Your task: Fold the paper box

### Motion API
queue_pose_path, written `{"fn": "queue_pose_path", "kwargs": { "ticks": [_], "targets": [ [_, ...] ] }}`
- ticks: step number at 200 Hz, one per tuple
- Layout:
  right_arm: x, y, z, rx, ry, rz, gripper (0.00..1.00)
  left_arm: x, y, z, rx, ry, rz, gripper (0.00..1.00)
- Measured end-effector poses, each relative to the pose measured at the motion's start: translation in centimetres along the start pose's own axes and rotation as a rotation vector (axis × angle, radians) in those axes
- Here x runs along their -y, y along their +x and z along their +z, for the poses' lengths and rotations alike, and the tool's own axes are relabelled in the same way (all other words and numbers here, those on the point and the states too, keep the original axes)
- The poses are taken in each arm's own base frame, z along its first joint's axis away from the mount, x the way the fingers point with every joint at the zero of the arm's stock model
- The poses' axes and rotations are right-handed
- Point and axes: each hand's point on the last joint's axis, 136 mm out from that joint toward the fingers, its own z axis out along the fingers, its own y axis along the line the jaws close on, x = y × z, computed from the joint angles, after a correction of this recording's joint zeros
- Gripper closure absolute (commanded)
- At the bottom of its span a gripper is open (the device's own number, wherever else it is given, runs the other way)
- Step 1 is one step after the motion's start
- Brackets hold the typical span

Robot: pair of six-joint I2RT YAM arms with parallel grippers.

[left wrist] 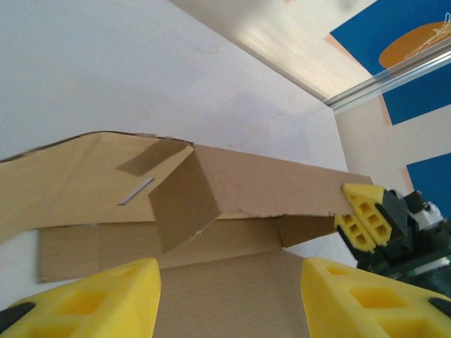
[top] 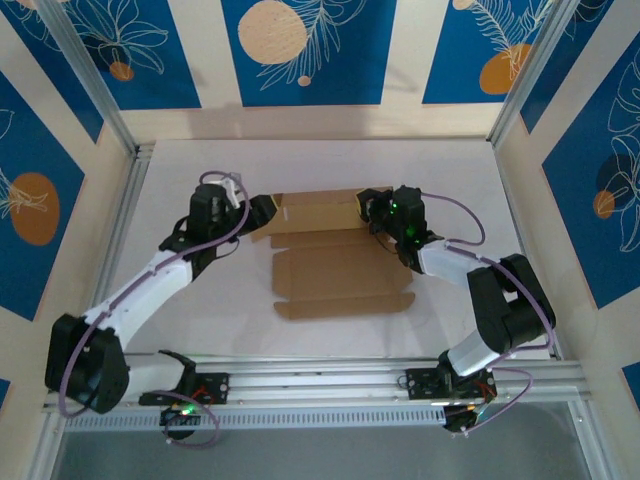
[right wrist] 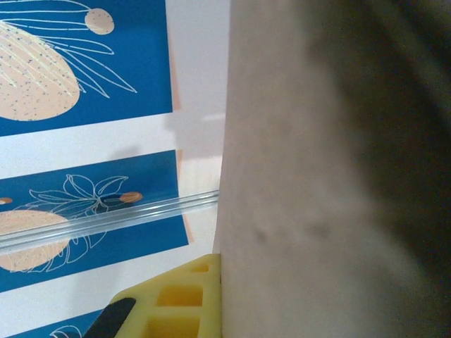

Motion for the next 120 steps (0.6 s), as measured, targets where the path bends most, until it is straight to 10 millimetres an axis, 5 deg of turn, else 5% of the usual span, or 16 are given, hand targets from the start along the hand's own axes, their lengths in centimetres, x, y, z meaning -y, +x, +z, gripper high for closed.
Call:
{"fn": "queue_pose_path", "kwargs": {
  "ticks": [22, 78, 120],
  "targets": [
    [-0.2, -0.1, 0.1, 0.002, 0.007, 0.008, 0.91, -2.3, 1.6, 0.2, -0.023, -0.071, 0.036, 0.57],
    [-0.3, -0.1, 0.2, 0.002, 0.016, 0.009, 0.91, -7.6, 7.0, 4.2, -0.173, -0.278, 0.084, 0.58],
    [-0.2, -0.1, 0.2, 0.002, 0.019, 0.010, 0.91, -9.5, 7.9, 7.0, -0.153, -0.320, 0.062, 0.59]
  ]
}}
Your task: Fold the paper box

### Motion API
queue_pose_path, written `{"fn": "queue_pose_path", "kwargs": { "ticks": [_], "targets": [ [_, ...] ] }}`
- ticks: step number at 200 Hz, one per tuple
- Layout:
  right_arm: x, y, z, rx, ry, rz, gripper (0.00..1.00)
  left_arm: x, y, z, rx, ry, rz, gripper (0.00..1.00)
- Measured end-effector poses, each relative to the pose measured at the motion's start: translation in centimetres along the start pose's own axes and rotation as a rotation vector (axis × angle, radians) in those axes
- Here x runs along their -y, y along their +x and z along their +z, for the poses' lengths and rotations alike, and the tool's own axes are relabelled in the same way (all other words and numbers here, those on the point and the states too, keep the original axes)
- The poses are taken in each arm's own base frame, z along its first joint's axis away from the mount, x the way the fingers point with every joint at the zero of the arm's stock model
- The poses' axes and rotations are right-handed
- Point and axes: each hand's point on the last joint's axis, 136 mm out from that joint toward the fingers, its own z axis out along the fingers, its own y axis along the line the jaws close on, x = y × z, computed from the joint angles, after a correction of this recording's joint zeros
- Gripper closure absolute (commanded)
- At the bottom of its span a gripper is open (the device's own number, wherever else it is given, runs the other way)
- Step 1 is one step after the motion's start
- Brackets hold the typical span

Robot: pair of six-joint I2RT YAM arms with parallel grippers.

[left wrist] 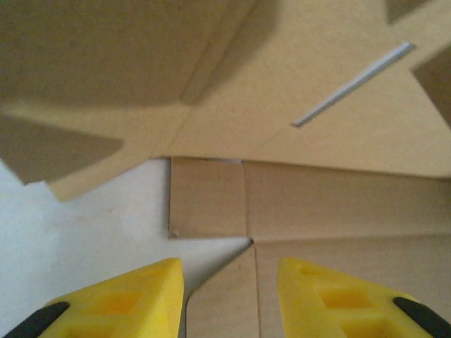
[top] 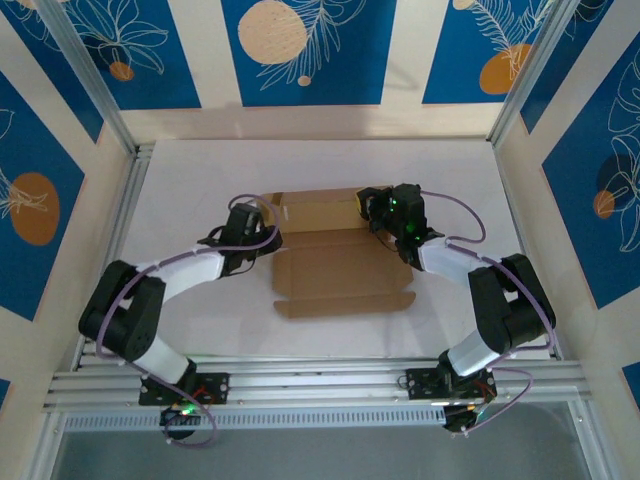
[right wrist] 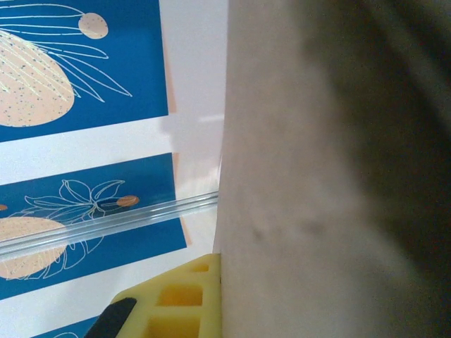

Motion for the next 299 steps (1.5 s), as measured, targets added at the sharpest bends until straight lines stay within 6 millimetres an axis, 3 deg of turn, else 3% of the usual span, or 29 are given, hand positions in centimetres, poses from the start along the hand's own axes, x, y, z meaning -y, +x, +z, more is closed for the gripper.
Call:
{"fn": "queue_pose_path", "kwargs": {
  "ticks": [30, 76, 126, 225, 299],
  "targets": [
    [0.0, 0.0, 0.0, 0.000, 0.000, -0.001, 0.91, -0.1, 0.1, 1.9, 0.034, -0.018, -0.012, 0.54],
    [0.0, 0.2, 0.0, -0.004, 0.000, -0.002, 0.91, -1.9, 0.3, 3.2, 0.063, -0.099, -0.024, 0.48],
    [0.0, 0.4, 0.1, -0.006, -0.001, -0.003, 0.91, -2.1, 1.0, 4.8, 0.042, -0.100, -0.053, 0.47],
    [-1.5, 0.4, 0.1, 0.019, -0.059, -0.027, 0.92, 0.9, -0.5, 5.5, 0.094, 0.067, -0.096, 0.46],
    [-0.8, 1.8, 0.5, -0.025, -0.044, -0.032, 0.92, 3.9, -0.8, 4.5, 0.119, 0.252, -0.118, 0.47]
  ]
}}
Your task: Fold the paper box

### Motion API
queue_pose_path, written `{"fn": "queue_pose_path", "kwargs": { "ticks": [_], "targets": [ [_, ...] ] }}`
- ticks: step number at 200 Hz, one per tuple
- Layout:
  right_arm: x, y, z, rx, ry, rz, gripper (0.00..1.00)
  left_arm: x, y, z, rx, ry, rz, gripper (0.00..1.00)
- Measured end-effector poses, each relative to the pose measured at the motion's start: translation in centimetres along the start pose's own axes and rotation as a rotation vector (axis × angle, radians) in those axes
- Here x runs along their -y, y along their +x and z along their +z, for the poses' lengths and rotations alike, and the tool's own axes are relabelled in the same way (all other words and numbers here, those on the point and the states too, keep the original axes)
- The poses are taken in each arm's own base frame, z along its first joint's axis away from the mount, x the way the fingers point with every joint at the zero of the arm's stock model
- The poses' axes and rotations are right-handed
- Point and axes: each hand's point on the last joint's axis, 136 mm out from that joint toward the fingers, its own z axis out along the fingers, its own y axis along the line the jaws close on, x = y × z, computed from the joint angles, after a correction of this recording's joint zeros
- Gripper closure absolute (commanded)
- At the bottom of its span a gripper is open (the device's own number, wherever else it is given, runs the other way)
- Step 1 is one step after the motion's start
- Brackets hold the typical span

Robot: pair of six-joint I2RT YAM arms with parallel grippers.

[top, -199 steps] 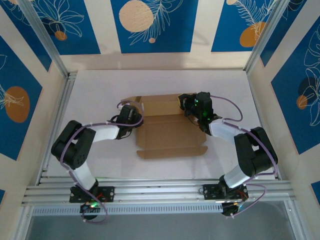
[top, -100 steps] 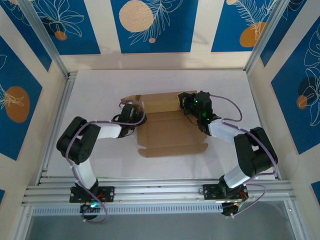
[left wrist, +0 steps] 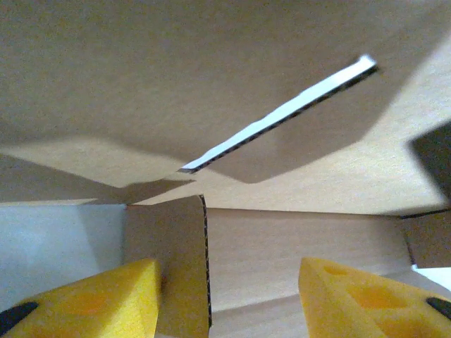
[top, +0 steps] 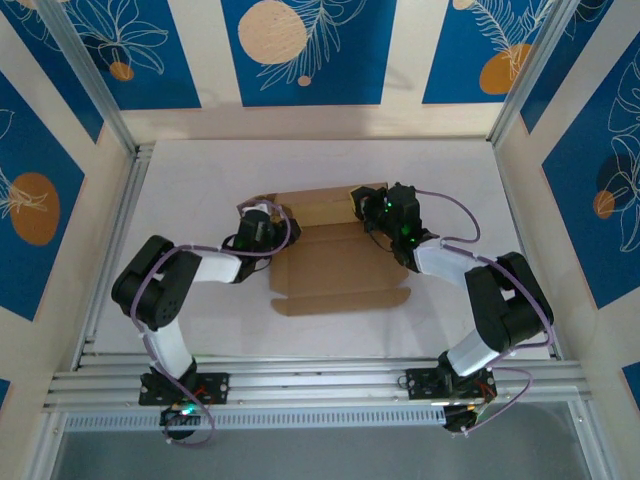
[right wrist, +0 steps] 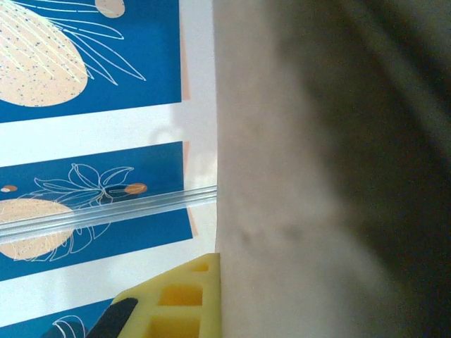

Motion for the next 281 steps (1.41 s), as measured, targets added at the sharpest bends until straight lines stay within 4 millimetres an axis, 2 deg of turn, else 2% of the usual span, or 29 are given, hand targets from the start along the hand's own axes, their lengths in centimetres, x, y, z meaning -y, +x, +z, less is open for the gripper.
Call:
{"fn": "queue_pose_path", "kwargs": {
  "ticks": [27, 118, 161, 188, 224, 254, 281],
  "targets": [
    [0.1, 0.0, 0.1, 0.000, 0.002, 0.001, 0.92, 0.9, -0.2, 0.1, 0.004, 0.044, -0.018, 0.47],
    [0.5, -0.4, 0.4, 0.017, 0.008, 0.005, 0.92, 0.6, 0.9, 2.5, -0.047, 0.047, -0.030, 0.47],
    [0.7, -0.5, 0.4, 0.022, 0.011, 0.006, 0.92, 0.6, 1.2, 2.6, -0.061, 0.038, -0.025, 0.45],
    [1.1, -0.6, 0.4, 0.013, 0.025, 0.010, 0.92, 0.7, 1.3, 1.0, -0.080, 0.027, -0.015, 0.44],
    [1.1, -1.2, 0.2, 0.006, 0.025, 0.008, 0.92, 1.4, 1.0, -2.6, -0.094, 0.031, 0.045, 0.43],
    [1.1, -1.6, 0.2, 0.004, 0.026, 0.009, 0.92, 3.1, 0.3, -5.7, -0.096, 0.060, 0.130, 0.43],
    [1.1, -1.6, 0.1, -0.006, 0.025, 0.008, 0.92, 5.1, -1.7, -9.4, -0.050, 0.093, 0.225, 0.45]
  ]
}}
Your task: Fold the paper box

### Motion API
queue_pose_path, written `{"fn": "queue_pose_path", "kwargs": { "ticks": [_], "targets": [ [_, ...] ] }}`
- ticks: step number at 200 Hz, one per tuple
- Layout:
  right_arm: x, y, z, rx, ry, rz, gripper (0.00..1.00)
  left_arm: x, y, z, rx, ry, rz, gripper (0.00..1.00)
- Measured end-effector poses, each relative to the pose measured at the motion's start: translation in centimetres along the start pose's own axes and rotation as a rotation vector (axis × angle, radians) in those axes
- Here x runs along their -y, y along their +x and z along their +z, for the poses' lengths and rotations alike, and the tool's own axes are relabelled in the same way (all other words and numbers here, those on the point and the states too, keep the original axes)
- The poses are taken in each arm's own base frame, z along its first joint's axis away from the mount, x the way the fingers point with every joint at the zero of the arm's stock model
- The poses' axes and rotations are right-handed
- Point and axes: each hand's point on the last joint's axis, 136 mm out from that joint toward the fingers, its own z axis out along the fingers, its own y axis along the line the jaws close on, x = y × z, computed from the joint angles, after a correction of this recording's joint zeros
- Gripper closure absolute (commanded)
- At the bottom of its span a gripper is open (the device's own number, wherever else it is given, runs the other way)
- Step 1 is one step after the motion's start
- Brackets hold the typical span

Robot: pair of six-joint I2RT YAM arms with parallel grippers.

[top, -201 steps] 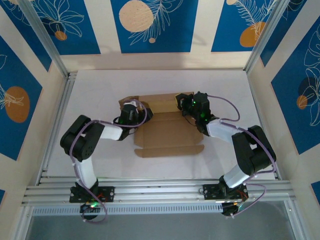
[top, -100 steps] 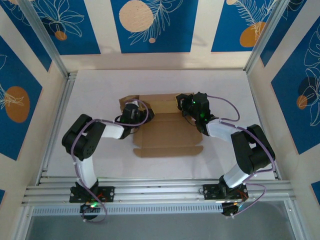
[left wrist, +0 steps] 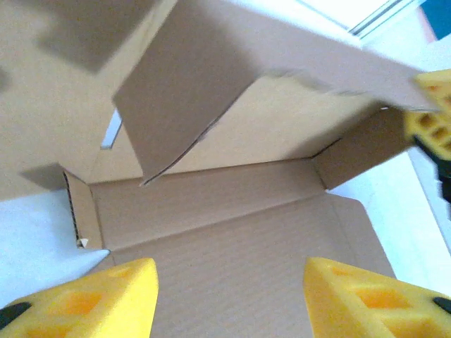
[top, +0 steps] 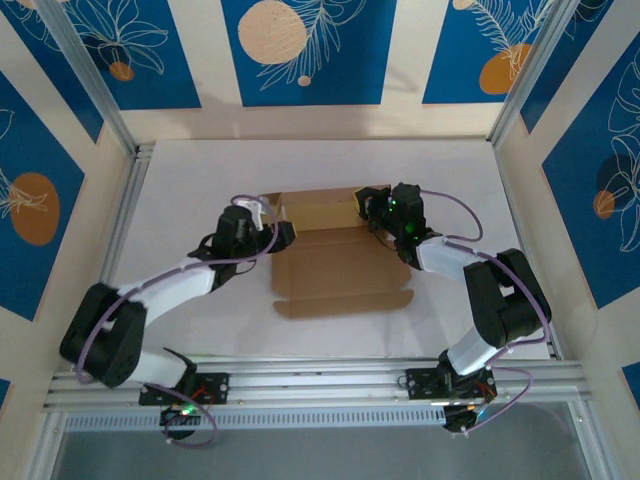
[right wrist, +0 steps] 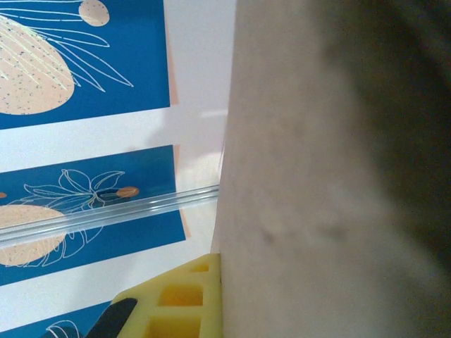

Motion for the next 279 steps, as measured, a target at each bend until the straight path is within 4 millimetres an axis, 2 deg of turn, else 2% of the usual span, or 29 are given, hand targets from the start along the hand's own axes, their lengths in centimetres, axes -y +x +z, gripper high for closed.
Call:
{"fn": "queue_pose_path", "kwargs": {
  "ticks": [21, 41, 59, 75, 88, 100, 118, 132, 151, 162, 189, 205, 231, 261, 279],
  "targets": [
    [0.0, -0.1, -0.1, -0.010, -0.001, -0.004, 0.91, 0.4, -2.7, -3.6, 0.093, -0.028, 0.064, 0.47],
    [0.0, -0.3, -0.2, -0.019, -0.002, -0.007, 0.92, -0.9, -5.6, -6.9, 0.192, -0.149, 0.091, 0.47],
    [0.0, -0.3, -0.2, -0.030, -0.003, -0.007, 0.91, -3.5, -8.5, -9.1, 0.262, -0.292, 0.070, 0.49],
    [0.0, -0.2, -0.2, -0.037, -0.003, -0.006, 0.91, -7.2, -10.4, -10.1, 0.287, -0.416, 0.019, 0.49],
    [0.0, -0.1, -0.2, -0.044, -0.004, -0.006, 0.92, -10.5, -10.9, -9.8, 0.265, -0.492, -0.033, 0.51],
    [0.0, 0.0, -0.2, -0.049, -0.004, -0.006, 0.92, -13.6, -10.5, -8.7, 0.215, -0.538, -0.082, 0.54],
    [-0.1, 0.1, -0.2, -0.056, -0.006, -0.007, 0.92, -17.2, -8.2, -5.9, 0.098, -0.550, -0.131, 0.57],
    [0.0, 0.2, -0.2, -0.060, -0.005, -0.006, 0.91, -18.5, -6.0, -3.6, -0.005, -0.510, -0.145, 0.58],
    [-0.1, 0.2, -0.2, -0.063, -0.006, -0.006, 0.91, -18.2, -3.9, -1.4, -0.096, -0.419, -0.143, 0.58],
    [-0.1, 0.2, -0.2, -0.063, -0.006, -0.006, 0.91, -17.3, -3.5, -0.6, -0.116, -0.365, -0.133, 0.58],
    [0.0, 0.2, -0.1, -0.063, -0.005, -0.006, 0.91, -14.0, -3.4, 0.8, -0.146, -0.243, -0.063, 0.54],
    [0.2, 0.2, 0.1, -0.063, -0.006, -0.005, 0.91, -11.8, -2.6, 1.7, -0.171, -0.183, -0.025, 0.52],
    [0.2, 0.0, 0.3, -0.057, -0.011, -0.004, 0.91, -9.5, -1.3, 2.2, -0.196, -0.126, 0.010, 0.51],
    [0.2, 0.0, 0.3, -0.056, -0.012, -0.004, 0.91, -8.3, -0.3, 2.1, -0.209, -0.109, 0.036, 0.48],
    [0.2, 0.4, 0.6, -0.068, -0.014, -0.007, 0.91, -6.9, 0.1, 2.5, -0.217, -0.077, 0.079, 0.47]
  ]
}}
